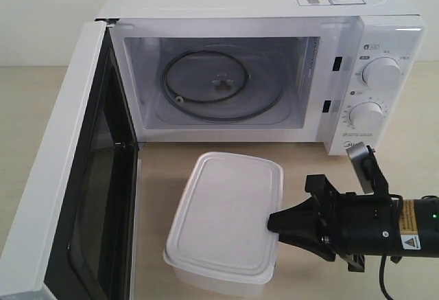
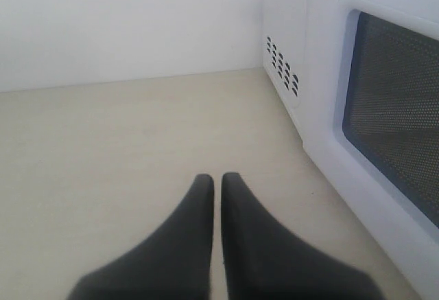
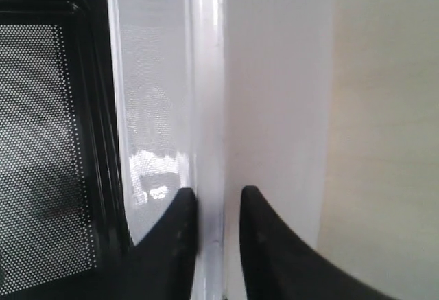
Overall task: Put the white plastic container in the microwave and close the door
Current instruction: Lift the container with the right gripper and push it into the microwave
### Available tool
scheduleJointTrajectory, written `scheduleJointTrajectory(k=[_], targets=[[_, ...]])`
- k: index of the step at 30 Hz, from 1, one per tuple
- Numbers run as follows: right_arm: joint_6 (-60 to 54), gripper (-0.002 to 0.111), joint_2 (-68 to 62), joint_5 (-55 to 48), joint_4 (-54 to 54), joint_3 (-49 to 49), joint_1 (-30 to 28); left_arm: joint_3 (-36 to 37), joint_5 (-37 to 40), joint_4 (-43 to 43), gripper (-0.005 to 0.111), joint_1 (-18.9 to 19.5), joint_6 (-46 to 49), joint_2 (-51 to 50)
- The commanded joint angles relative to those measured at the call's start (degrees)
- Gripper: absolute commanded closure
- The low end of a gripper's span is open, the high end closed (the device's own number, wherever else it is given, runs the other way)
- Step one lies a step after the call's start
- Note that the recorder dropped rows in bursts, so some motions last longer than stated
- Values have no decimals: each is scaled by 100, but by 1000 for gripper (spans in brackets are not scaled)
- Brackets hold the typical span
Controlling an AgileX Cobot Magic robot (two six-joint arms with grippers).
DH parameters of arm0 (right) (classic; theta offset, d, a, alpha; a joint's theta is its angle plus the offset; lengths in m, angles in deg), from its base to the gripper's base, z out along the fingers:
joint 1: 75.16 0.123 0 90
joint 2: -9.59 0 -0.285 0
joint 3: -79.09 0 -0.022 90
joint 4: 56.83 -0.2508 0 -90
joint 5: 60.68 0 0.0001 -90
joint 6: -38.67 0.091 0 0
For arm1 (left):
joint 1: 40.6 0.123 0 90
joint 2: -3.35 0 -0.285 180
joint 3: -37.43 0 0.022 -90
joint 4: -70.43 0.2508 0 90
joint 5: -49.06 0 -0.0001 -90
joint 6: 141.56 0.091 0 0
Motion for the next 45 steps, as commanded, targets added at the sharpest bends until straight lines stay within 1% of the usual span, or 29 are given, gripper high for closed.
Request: scheduleJointTrajectory(k=[1, 4, 5, 8, 12, 16, 20, 22, 26, 29, 36, 38, 39, 42, 45], targets=[[-12, 89, -17, -20, 178, 1, 23, 17, -47, -66, 102, 10, 2, 15], [-37, 90, -17, -20, 203, 1, 23, 17, -47, -66, 102, 10, 2, 15], [-37, 92, -17, -20, 203, 1, 23, 17, -47, -66, 102, 10, 2, 15], [-127, 108, -17, -20, 236, 1, 23, 17, -47, -66, 102, 10, 2, 15], [-221, 108, -17, 23, 247, 1, 23, 17, -47, -66, 102, 10, 2, 15], [-409, 109, 32, 809, -2, 1, 23, 17, -47, -66, 102, 10, 2, 15], [-424, 109, 481, 675, -305, 1, 77, 17, -47, -66, 102, 10, 2, 15], [-424, 109, 717, 397, -621, 1, 221, 17, -47, -66, 102, 10, 2, 15], [-424, 109, 1103, -432, -1567, 1, 719, 17, -47, -66, 102, 10, 2, 15], [-662, 109, 1187, -606, -2639, 1, 1295, 17, -47, -66, 102, 10, 2, 15], [-1572, 109, 1187, -618, -6198, 1, 2678, 17, -47, -66, 102, 10, 2, 15], [-1734, 109, 1187, -618, -6900, 1, 2954, 17, -47, -66, 102, 10, 2, 15], [-1859, 109, 1187, -618, -7358, 1, 3081, 17, -47, -66, 102, 10, 2, 15], [-2060, 109, 1187, -618, -8125, 11, 3326, 17, -47, -66, 102, 10, 2, 15], [-2169, 109, 1187, -858, -8385, 196, 3381, 17, -47, -66, 102, 10, 2, 15]])
